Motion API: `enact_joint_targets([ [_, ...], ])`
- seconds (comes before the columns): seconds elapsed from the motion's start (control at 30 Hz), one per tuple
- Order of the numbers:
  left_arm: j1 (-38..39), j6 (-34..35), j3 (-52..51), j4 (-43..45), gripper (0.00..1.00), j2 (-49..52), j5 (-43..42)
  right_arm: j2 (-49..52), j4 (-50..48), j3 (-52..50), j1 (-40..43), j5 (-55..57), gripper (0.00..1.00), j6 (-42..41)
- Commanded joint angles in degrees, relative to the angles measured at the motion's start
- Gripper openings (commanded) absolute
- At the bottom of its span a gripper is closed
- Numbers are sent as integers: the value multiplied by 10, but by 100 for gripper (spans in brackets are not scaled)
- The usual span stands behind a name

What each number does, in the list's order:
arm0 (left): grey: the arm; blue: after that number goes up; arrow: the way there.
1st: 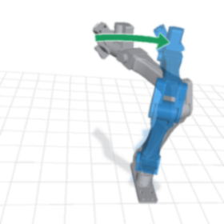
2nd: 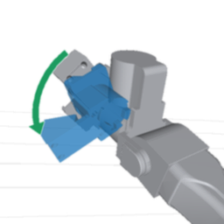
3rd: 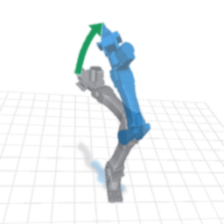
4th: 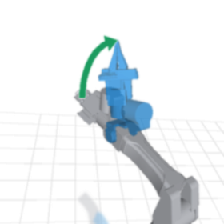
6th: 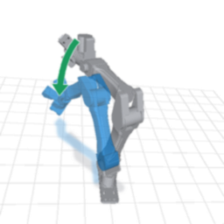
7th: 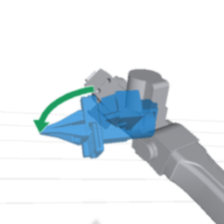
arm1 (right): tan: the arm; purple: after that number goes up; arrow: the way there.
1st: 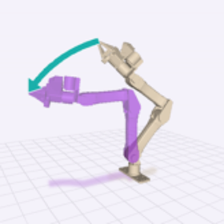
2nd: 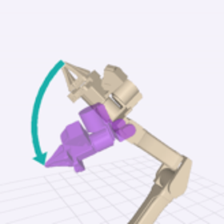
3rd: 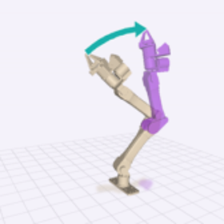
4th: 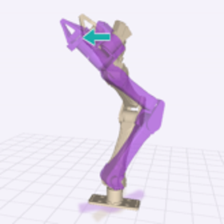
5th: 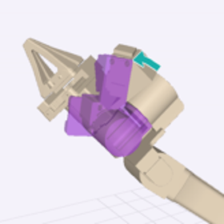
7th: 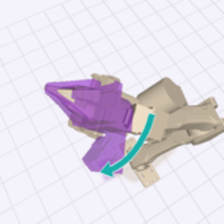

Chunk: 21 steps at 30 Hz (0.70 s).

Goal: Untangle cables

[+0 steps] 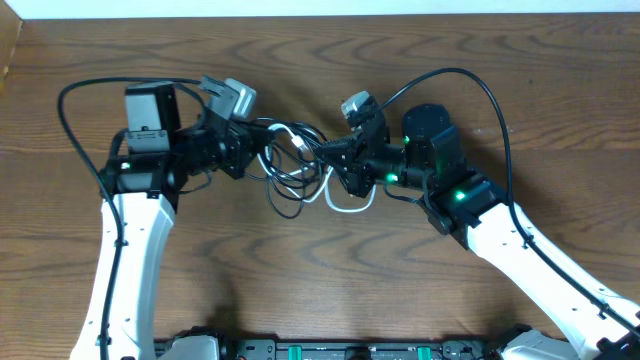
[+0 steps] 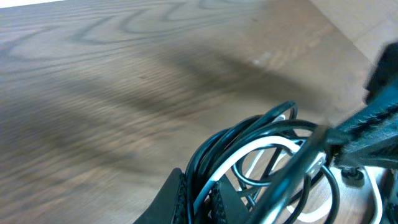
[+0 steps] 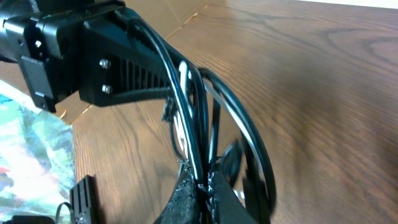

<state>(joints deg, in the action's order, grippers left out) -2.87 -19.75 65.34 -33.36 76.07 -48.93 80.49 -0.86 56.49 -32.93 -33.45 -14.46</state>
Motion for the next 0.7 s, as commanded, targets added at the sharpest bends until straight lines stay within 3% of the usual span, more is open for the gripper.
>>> enact_joint_targets([
  [0.0,-53,51,5,14,8,-1,48,-6,25,5,14,68,1,-10],
  [0.33,-93,74,5,16,8,-1,-9,-6,96,5,15,210,1,-47],
  [0.5,-93,74,5,16,7,-1,-74,-6,59,5,15,128,2,-25],
  [0.67,-93,61,5,15,7,-1,-166,-6,26,5,15,54,28,15],
])
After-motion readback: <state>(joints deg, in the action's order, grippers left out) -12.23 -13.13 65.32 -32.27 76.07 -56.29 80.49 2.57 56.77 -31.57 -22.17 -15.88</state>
